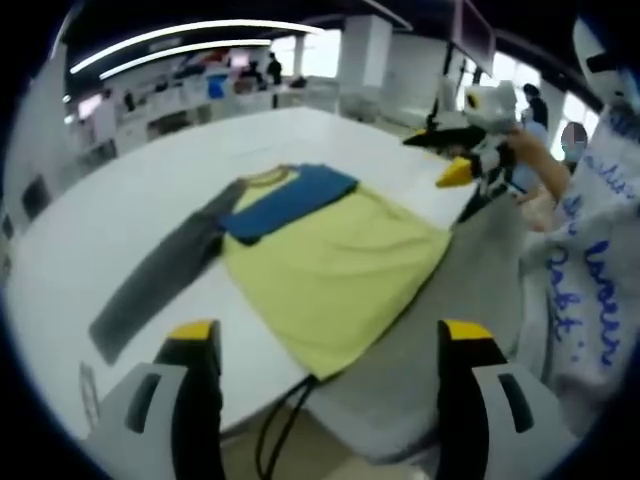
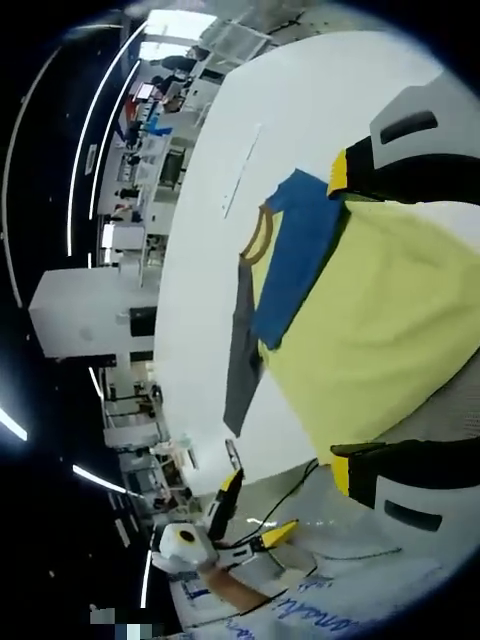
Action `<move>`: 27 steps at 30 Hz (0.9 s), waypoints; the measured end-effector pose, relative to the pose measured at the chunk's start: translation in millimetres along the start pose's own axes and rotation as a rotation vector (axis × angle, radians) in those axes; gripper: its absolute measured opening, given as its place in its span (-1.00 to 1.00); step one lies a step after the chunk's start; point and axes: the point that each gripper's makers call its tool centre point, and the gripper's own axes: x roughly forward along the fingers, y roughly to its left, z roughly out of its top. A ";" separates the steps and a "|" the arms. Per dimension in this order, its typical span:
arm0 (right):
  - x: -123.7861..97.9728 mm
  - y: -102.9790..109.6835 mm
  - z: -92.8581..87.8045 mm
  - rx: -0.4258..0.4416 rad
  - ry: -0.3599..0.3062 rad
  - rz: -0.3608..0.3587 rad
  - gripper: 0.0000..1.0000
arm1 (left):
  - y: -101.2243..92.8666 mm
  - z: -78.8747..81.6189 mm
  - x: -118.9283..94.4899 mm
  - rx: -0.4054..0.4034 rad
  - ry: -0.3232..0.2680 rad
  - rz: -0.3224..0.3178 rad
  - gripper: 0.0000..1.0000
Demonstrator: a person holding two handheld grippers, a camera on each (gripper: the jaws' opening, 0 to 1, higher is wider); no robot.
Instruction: Fold the garment on the visible template until the final outline fits inside the template.
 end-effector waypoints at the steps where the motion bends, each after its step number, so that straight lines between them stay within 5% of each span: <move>1: -2.7 3.2 -0.7 0.010 -0.002 0.012 0.99 | -0.3 0.0 0.5 0.003 0.001 -0.001 0.71; 27: -21.8 0.2 -17.0 0.047 0.030 -0.023 0.99 | 1.1 6.8 5.6 0.027 0.014 -0.017 0.71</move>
